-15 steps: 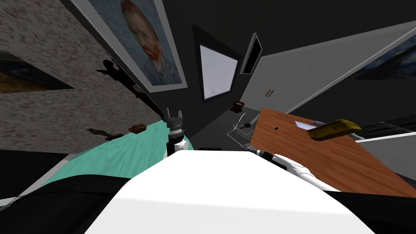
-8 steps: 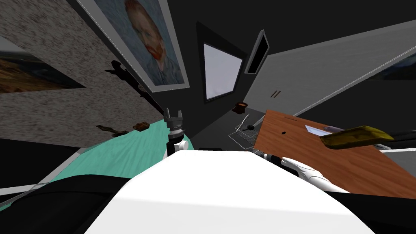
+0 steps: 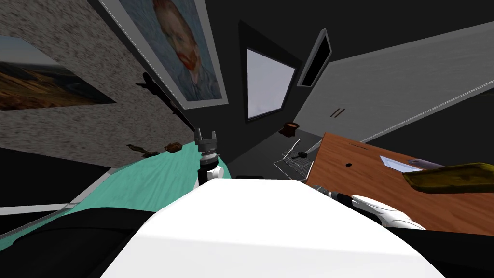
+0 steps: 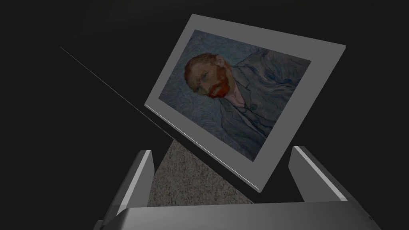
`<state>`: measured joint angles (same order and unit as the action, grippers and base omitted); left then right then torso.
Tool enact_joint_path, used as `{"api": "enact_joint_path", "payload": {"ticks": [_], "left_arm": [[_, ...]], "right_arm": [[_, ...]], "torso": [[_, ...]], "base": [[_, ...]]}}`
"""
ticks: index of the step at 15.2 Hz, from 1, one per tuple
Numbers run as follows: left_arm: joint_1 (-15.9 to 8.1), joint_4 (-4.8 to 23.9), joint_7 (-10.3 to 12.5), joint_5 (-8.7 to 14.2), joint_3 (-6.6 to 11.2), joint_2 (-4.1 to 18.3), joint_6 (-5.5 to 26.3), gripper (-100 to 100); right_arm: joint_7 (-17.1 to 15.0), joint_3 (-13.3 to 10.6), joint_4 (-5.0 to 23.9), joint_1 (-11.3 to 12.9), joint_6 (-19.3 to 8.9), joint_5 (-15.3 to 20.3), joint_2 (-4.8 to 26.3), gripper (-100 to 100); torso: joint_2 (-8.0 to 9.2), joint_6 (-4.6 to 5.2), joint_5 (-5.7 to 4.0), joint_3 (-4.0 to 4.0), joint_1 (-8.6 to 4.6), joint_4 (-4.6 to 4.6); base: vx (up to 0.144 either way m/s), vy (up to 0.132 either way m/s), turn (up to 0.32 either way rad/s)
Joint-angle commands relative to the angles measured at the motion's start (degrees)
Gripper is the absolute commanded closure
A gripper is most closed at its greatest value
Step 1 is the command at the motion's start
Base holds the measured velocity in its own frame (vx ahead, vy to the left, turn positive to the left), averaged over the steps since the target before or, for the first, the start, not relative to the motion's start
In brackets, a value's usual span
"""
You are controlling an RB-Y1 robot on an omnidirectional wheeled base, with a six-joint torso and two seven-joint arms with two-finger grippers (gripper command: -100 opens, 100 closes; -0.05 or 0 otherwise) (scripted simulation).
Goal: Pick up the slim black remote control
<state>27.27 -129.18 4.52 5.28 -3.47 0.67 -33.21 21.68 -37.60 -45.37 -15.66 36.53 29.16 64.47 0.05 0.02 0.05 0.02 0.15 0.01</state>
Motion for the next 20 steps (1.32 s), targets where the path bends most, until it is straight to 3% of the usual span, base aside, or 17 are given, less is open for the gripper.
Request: {"api": "enact_joint_path", "payload": {"ticks": [1, 2, 5, 7, 13, 14, 18, 20], "left_arm": [[0.00, 0.00, 0.00, 0.00, 0.00, 0.00, 0.00, 0], [0.00, 0.00, 0.00, 0.00, 0.00, 0.00, 0.00, 0], [0.00, 0.00, 0.00, 0.00, 0.00, 0.00, 0.00, 0], [0.00, 0.00, 0.00, 0.00, 0.00, 0.00, 0.00, 0], [0.00, 0.00, 0.00, 0.00, 0.00, 0.00, 0.00, 0], [0.00, 0.00, 0.00, 0.00, 0.00, 0.00, 0.00, 0], [-0.01, 0.00, 0.00, 0.00, 0.00, 0.00, 0.00, 0], [-0.01, 0.00, 0.00, 0.00, 0.01, 0.01, 0.00, 0]], "right_arm": [[0.79, -1.95, 2.86, -0.10, 0.54, 1.17, 0.77, -100], [1.23, -3.40, 5.23, -0.30, 0.71, 1.99, 1.14, -100], [1.23, -3.40, 5.39, -0.30, 0.71, 1.99, 1.14, -100], [2.01, -6.07, 8.89, -0.76, 0.93, 3.48, 1.37, -100], [3.11, -10.29, 13.80, -1.71, 1.01, 5.72, 0.59, -100], [3.29, -9.46, 13.89, -1.27, 1.41, 5.32, 0.34, -100], [1.85, -10.19, 15.92, -0.65, -0.90, 5.84, -3.65, -100], [1.85, -10.19, 15.92, -0.65, -0.90, 5.84, -3.65, -100]], "torso": [[0.00, 0.00, 0.00, 0.00, 0.00, 0.00], [0.00, 0.00, 0.00, 0.00, 0.00, 0.00], [0.01, 0.02, -0.02, 0.00, -0.02, 0.00], [0.07, 0.02, -0.01, 0.04, -0.01, 0.01], [0.11, 0.02, -0.04, 0.06, -0.09, 0.02], [0.11, 0.02, -0.04, 0.07, -0.10, 0.03], [0.30, -0.02, -0.07, 0.17, -0.20, 0.07], [0.34, 0.01, -0.07, 0.20, -0.23, 0.08]], "base": [[0.028, -0.002, 0.115], [0.037, -0.003, 0.142], [0.024, -0.009, 0.033], [0.010, -0.004, 0.082], [0.009, -0.021, 0.064], [0.001, -0.017, 0.011], [-0.049, -0.052, 0.158], [-0.043, -0.043, 0.048]]}}
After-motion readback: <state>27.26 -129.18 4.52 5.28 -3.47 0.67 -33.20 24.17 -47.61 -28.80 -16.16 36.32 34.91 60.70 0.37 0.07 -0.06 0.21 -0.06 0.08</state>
